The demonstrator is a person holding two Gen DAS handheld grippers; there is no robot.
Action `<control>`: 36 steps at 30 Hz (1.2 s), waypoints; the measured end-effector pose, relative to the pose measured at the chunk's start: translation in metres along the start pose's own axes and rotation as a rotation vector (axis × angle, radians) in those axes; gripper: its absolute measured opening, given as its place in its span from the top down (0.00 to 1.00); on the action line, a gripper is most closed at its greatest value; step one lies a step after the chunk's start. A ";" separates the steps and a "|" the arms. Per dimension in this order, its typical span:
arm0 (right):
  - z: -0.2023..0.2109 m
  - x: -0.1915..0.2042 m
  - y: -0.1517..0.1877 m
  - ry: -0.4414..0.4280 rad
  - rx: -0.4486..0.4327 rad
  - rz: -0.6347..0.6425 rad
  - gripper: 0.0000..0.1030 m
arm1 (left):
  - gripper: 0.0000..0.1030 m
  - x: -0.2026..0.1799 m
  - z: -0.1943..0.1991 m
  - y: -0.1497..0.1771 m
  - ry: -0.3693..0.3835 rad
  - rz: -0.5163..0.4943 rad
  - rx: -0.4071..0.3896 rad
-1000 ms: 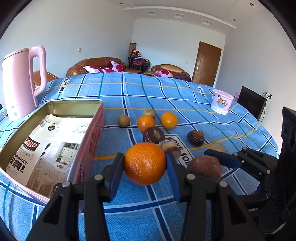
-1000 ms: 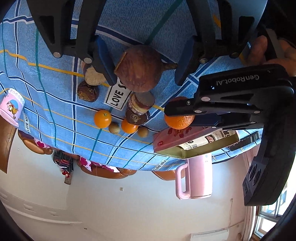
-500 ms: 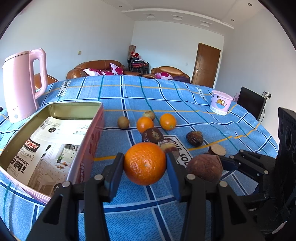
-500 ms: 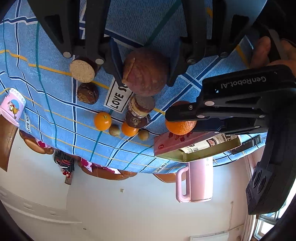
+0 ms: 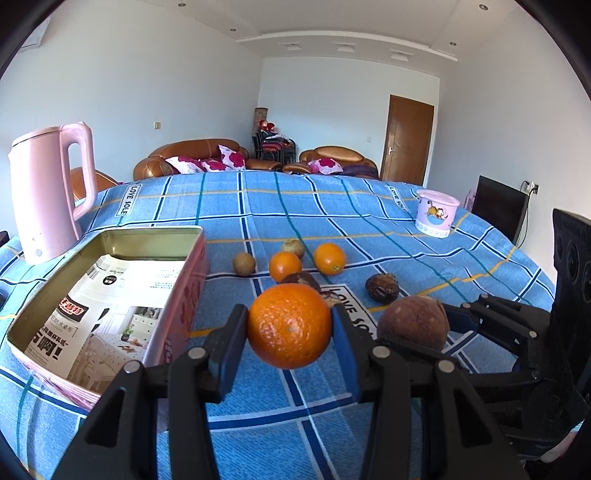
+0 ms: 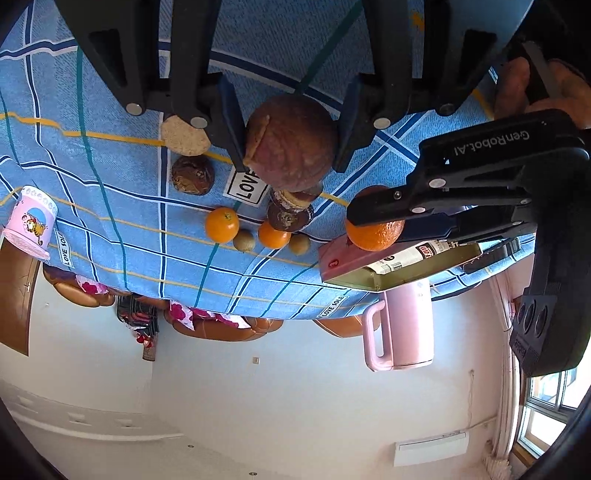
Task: Organize fruits
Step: 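Lift the orange and brown fruit and carry both over the open tin box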
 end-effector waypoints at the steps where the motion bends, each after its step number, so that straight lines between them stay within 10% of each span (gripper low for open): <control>1: 0.001 -0.001 0.000 0.002 -0.005 -0.001 0.54 | 0.54 0.000 0.001 0.000 -0.001 -0.001 -0.004; 36: 0.027 -0.003 -0.035 0.050 -0.160 -0.001 0.54 | 0.54 0.010 0.035 -0.023 -0.095 -0.037 -0.141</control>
Point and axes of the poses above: each gripper's, at about its wrist camera, not at the fingertips, and z roughly against the way its jaws point, x to its left, y to its underside, the point moved 3 cm from there along -z, roughly the way its jaws point, and after that the axes turned 3 degrees about z, right-handed, at the moved point
